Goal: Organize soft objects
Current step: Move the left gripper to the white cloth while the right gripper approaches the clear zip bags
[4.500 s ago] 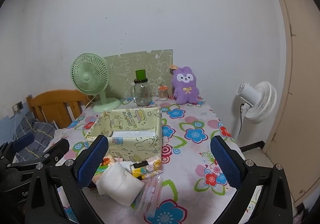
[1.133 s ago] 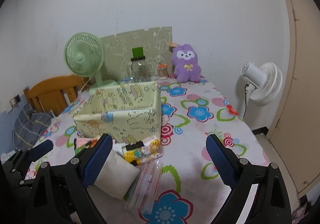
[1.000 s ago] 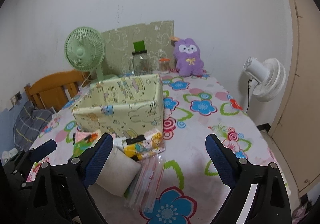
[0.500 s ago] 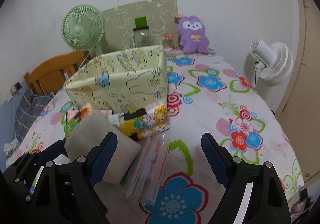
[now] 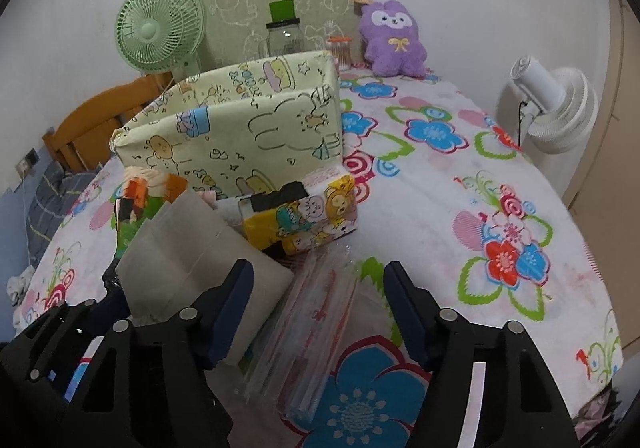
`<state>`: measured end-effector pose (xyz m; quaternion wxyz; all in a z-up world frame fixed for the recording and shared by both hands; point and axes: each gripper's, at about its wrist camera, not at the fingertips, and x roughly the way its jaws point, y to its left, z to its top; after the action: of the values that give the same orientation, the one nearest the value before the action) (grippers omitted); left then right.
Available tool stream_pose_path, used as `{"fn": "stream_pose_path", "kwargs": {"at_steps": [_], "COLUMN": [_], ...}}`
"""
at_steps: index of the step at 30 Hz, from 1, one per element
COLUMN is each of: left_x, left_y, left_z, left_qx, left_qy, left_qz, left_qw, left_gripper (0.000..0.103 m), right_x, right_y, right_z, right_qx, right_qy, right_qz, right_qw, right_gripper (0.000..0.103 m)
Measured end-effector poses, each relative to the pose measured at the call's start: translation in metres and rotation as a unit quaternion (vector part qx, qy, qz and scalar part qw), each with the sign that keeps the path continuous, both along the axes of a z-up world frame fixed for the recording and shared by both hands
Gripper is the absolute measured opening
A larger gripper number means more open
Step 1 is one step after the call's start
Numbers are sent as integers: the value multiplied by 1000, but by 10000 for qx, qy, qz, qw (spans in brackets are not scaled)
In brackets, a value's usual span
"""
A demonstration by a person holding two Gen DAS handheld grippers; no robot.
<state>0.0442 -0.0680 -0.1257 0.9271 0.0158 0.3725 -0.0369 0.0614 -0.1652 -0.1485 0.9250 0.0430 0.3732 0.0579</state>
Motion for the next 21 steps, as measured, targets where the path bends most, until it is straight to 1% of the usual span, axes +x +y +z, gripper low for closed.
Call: {"fn": "stream_pose_path", "kwargs": {"at_steps": [3,6,7,8,9,13,14,15,21], "left_x": [1,2,2,2,3,1,0,0,-4], "left_y": [-2,-2,-2,-2,-1,-2,-1,-1,-1], "left_z": [-3,-4,-4,-4,-3,-2,-1,0,3], "left_qx": [48,40,40,36,5,-17,-39,-72,-99], "left_qy": [49,80,82,81,87,63,52,33,-4], "left_qz": [-24,-71,-81,-85,-89,-125,-134,-148,-166], "left_qw": [10000,9999,9999,9999,9999,9999,9999,9999,9998], "left_gripper": [41,37,37,36,35,30,26,24,20], "right_x": [3,4,5,4,4,3,2,2,-2], "right_y": [0,0,0,0,-1,-3,-3,-3,-2], "right_z": [-4,-6,-7,-7,-7,-6,-5,-4,1], "right_qx": [77,139,167,171,161,162,162,179,197], "right_qy": [138,197,222,222,232,224,205,197,143], "right_qz": [24,36,38,21,-9,-39,-44,-43,-24], "right_qw": [9999,9997,9996,9996,9996,9996,9996,9996,9997], "right_gripper": [58,48,47,43,35,29,22,9,9]}}
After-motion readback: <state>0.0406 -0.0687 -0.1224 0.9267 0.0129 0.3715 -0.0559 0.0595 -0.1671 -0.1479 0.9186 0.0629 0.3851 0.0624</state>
